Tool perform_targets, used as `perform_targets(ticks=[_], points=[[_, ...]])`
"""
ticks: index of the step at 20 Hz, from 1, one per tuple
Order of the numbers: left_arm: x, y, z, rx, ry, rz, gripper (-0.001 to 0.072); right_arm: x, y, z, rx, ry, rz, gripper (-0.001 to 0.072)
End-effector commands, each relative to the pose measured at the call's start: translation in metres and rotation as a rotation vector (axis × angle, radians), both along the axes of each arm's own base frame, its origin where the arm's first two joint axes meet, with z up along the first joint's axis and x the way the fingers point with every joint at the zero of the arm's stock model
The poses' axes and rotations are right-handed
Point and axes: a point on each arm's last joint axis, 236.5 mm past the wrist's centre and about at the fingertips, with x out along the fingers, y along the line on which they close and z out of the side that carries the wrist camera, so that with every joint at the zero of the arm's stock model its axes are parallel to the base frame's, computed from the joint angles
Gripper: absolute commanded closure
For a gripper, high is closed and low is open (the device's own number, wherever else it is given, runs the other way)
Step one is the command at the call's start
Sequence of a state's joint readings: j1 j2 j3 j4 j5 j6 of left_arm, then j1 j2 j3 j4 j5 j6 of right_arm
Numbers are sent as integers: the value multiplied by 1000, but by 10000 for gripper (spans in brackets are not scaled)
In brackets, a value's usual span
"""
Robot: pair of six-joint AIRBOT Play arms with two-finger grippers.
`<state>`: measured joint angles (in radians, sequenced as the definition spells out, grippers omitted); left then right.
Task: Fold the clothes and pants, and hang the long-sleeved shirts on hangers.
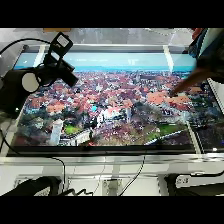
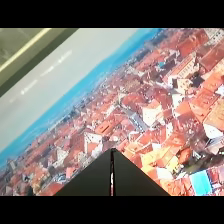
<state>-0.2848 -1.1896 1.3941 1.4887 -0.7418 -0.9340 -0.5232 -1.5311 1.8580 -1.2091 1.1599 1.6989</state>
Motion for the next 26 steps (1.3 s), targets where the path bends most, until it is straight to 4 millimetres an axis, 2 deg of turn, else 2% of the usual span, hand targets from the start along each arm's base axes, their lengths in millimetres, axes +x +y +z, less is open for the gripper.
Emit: perform_targets(ticks=[1,3,5,7,10,11,13,17,21,22,23,24,26], points=[[-9,18,-12,92,51,23,698,-97,-96,-3,31,149,-383,701],[-9,18,-12,92,51,23,698,-163,-123,-28,60,345,-555,702],[-9,18,-12,92,51,23,698,-219,-138,-44,57,513,-669,701],[-9,18,-12,92,51,23,698,-253,-140,-53,87,611,-723,700],[-9,18,-12,92,51,23,698,-276,-134,-63,145,688,-749,683],[-9,18,-12,92,51,23,698,-282,-132,-64,154,706,-757,550],[-9,18,-12,92,51,23,698,-286,-132,-64,155,724,-758,-8],[-9,18,-12,92,51,23,698,-285,-133,-63,147,719,-752,15],[-8,18,-13,93,53,23,698,-280,-138,-62,52,733,-574,21],[-8,18,-13,93,54,23,698,-276,-138,-62,41,723,-538,112],[-8,18,-13,93,54,23,698,-270,-138,-62,42,704,-522,378],[-8,18,-13,93,54,23,698,-261,-136,-62,54,671,-504,697],[-8,18,-13,93,54,23,698,-229,-122,-60,110,559,-420,700]])
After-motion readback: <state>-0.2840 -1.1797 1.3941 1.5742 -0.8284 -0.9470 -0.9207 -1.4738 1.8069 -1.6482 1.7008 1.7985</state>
